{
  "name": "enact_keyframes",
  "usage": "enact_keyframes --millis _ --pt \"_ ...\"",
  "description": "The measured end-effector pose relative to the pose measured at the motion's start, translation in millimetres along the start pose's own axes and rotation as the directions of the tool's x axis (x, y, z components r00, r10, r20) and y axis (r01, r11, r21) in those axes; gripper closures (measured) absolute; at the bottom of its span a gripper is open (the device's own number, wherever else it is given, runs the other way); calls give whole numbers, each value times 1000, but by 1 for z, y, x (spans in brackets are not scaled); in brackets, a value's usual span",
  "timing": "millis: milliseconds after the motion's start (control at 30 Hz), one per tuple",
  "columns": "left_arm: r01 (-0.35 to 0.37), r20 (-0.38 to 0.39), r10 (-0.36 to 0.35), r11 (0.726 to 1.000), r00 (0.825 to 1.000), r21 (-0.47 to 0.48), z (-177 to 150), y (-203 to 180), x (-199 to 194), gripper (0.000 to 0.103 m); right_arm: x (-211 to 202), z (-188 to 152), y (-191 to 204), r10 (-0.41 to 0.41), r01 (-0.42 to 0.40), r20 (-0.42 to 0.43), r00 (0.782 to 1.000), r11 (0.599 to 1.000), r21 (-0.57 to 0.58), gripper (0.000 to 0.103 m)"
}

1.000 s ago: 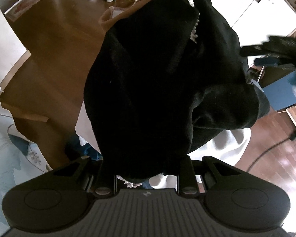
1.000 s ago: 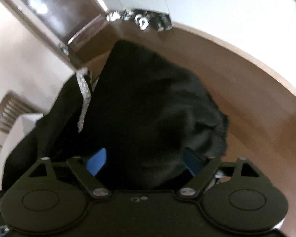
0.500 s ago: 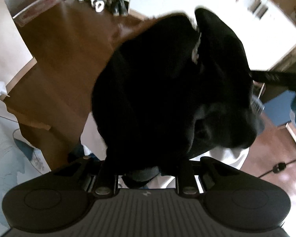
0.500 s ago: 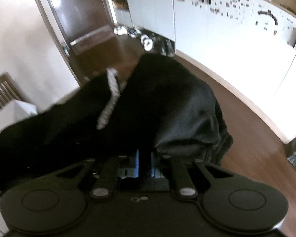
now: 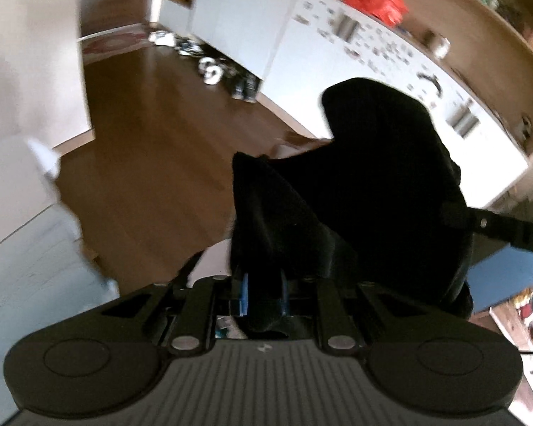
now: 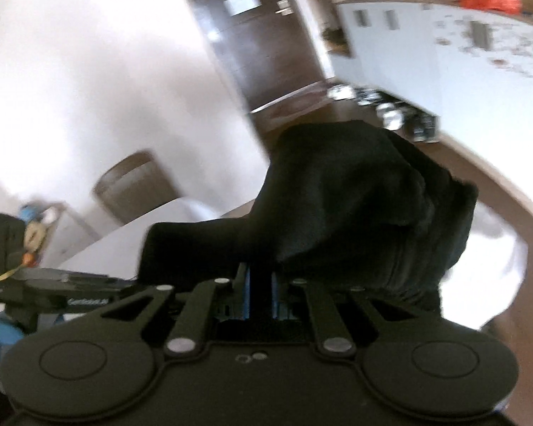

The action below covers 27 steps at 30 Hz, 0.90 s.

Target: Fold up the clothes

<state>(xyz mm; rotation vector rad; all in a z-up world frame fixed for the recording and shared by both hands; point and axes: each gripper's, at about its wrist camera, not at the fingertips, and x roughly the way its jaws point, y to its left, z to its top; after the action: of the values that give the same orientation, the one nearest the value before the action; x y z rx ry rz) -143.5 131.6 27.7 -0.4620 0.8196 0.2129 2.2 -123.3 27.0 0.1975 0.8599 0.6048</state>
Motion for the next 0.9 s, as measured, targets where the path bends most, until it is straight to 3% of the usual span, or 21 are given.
enact_keyframes --millis 233,333,467,533,700,800,900 --pt "-45 71 57 987 996 -155 -54 103 -67 89 49 1 128 163 -173 -86 983 976 -131 0" --pt "-59 106 84 974 991 -219 -87 157 -103 89 87 -17 198 238 -267 -175 955 950 -163 0" --pt "-119 100 156 944 983 -308 -142 243 -147 89 167 -75 298 248 -323 -344 906 929 -181 0" --pt "-159 66 195 919 979 -360 -177 287 -164 89 209 -111 338 213 -320 -425 880 927 -198 0" --pt "-291 -76 286 860 955 -419 -263 370 -185 89 302 -205 400 26 -203 -533 846 939 -277 0" --pt "-324 -140 293 839 946 -437 -299 404 -189 89 314 -220 410 -24 -153 -513 858 942 -298 0" --pt "-327 -169 280 836 945 -441 -320 418 -187 89 307 -220 422 -62 -126 -497 865 933 -336 0"
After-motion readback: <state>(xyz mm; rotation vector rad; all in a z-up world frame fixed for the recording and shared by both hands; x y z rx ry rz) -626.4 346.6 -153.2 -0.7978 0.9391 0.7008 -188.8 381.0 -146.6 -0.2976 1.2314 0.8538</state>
